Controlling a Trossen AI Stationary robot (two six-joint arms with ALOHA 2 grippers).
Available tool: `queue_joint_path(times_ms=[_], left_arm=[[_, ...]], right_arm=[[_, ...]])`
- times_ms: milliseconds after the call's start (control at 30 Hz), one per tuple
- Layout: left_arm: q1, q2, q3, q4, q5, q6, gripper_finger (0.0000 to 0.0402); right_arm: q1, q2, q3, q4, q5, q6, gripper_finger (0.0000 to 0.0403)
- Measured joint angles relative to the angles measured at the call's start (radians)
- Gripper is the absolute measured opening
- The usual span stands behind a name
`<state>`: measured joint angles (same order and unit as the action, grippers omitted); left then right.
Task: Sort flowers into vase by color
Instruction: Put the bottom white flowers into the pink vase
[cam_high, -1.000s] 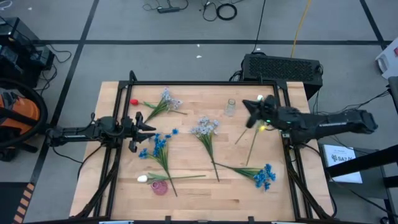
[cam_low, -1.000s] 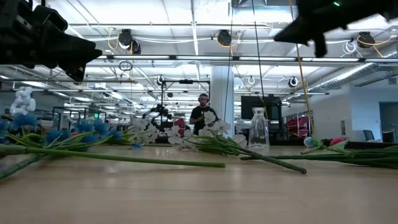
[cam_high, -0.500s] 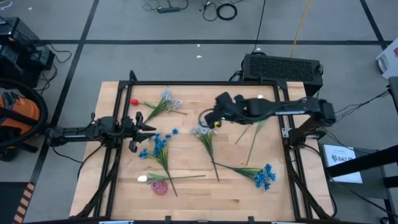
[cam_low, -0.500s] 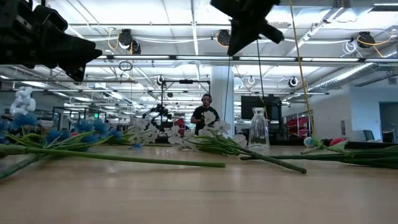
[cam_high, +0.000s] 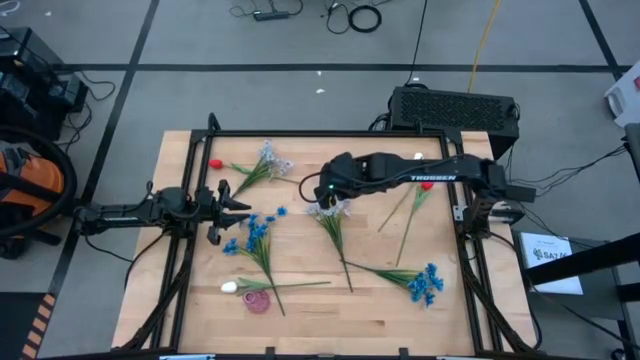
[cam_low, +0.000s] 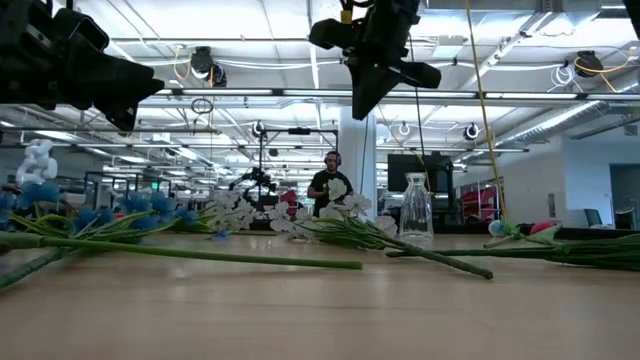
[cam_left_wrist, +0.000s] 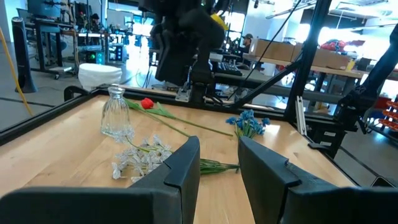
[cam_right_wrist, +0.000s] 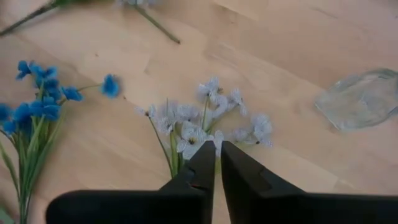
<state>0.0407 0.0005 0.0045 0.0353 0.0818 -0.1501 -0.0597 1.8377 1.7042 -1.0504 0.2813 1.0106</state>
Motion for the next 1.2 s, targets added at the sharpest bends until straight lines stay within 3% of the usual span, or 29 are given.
queue_joint_path(times_ms=[633,1200], left_arm=[[0.0,0.0,0.0,0.0,0.0,0.0,0.0116],[0.0,0.0,0.0,0.0,0.0,0.0,0.0116]], right_arm=[[0.0,0.005,0.0,-0.001,0.0,-0.001,0.0152],[0.0,0.005,0.0,0.001,0.005,-0.05,0.0173]])
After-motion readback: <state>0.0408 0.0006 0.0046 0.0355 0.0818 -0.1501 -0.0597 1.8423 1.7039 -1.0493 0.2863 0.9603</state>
